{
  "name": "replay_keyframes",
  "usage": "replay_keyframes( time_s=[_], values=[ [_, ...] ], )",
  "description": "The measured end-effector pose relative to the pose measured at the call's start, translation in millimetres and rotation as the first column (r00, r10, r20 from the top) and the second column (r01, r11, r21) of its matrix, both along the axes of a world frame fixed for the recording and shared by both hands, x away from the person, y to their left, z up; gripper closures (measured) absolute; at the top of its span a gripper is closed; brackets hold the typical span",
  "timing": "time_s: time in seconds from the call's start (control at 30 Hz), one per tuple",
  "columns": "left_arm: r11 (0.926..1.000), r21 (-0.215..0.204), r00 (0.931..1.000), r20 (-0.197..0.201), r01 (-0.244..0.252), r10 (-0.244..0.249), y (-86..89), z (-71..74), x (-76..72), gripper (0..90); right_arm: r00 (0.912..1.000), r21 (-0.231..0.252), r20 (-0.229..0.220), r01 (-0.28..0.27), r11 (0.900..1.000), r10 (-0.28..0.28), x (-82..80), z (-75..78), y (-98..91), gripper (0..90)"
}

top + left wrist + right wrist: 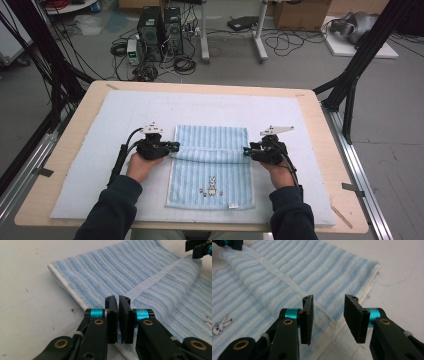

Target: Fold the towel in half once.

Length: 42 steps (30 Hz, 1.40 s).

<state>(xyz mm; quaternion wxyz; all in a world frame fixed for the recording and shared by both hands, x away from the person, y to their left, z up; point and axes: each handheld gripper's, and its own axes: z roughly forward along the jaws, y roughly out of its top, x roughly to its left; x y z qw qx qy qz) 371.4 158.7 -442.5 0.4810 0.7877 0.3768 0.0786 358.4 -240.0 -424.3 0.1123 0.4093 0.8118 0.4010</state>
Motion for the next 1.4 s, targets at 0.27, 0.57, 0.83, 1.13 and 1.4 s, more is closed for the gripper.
replay_keyframes(
  time_s=[0.27,0.57,0.83,1.13,1.4],
  values=[
    [1.0000,-0.002,0.9996,0.028,0.007,-0.007,-0.6,5.2,-6.0,85.7,0.9978,-0.029,-0.063,-0.020,0.9994,0.018,1.4,-8.3,1.1,79.2],
    [0.9987,-0.051,0.9986,0.053,0.005,-0.002,4.8,7.1,-17.0,85.9,0.9991,-0.041,0.013,-0.041,0.9983,0.041,-6.7,1.0,4.0,83.6],
    [0.9919,-0.121,0.9958,0.087,0.038,-0.027,8.7,19.0,-36.6,85.9,0.9958,-0.027,0.066,-0.062,0.9977,0.064,-30.7,8.0,-0.8,83.5],
    [0.9929,-0.103,0.9914,0.122,0.060,-0.047,12.3,19.6,-60.2,85.8,0.9917,0.012,0.102,-0.080,0.9967,0.079,-62.1,4.3,-7.6,83.5],
    [0.9911,-0.113,0.9920,0.112,0.070,-0.058,18.0,15.7,-73.7,85.8,0.9874,0.022,0.130,-0.094,0.9953,0.091,-74.2,6.7,-5.5,83.4]
  ],
)
